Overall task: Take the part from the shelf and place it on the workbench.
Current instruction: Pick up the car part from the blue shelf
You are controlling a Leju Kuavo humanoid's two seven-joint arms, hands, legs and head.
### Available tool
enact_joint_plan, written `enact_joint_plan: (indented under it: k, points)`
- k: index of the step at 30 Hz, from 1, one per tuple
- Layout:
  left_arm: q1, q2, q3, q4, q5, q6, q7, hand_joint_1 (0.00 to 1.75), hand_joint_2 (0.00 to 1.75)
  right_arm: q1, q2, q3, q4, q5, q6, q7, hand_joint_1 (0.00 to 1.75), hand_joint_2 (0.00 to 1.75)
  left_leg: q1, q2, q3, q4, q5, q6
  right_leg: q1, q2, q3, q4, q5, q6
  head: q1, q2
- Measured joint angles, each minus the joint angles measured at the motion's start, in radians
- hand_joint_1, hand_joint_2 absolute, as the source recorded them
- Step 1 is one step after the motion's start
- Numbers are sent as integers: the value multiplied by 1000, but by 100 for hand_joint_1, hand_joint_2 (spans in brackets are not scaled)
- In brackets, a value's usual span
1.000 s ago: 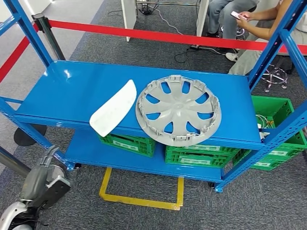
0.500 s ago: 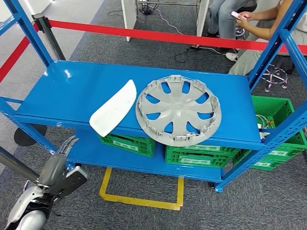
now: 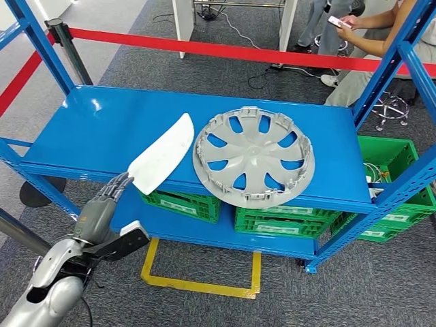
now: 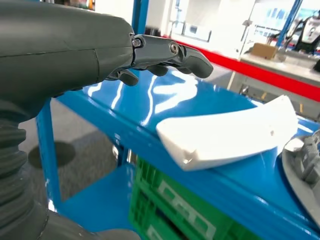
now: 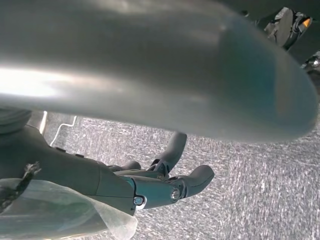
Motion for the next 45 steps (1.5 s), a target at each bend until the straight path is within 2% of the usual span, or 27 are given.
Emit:
enact_joint_plan:
  k: [7,17,27,38,45]
  points:
    - [-62,0,-35,26,-78,-18,82,0,175,-17,0,-40,11,50,6,-21,0,0,0,0,0,0,0,0,0,0,0,0,0,0,0,0]
    - [-171,3,-72,152,-169,-138,179,0,175,-47,0,-90,35,104,8,-42,0,0,0,0,0,0,0,0,0,0,0,0,0,0,0,0]
    - [-274,-14,-130,272,-222,-198,202,0,175,-68,-8,-117,70,125,-5,-52,0,0,0,0,0,0,0,0,0,0,0,0,0,0,0,0]
    - [-292,-20,-144,294,-232,-205,205,0,175,-70,-9,-123,76,130,-7,-53,0,0,0,0,0,0,0,0,0,0,0,0,0,0,0,0]
    - [-362,-61,-207,404,-278,-200,205,0,175,-80,-10,-154,89,166,-9,-64,0,0,0,0,0,0,0,0,0,1,0,0,0,0,0,0]
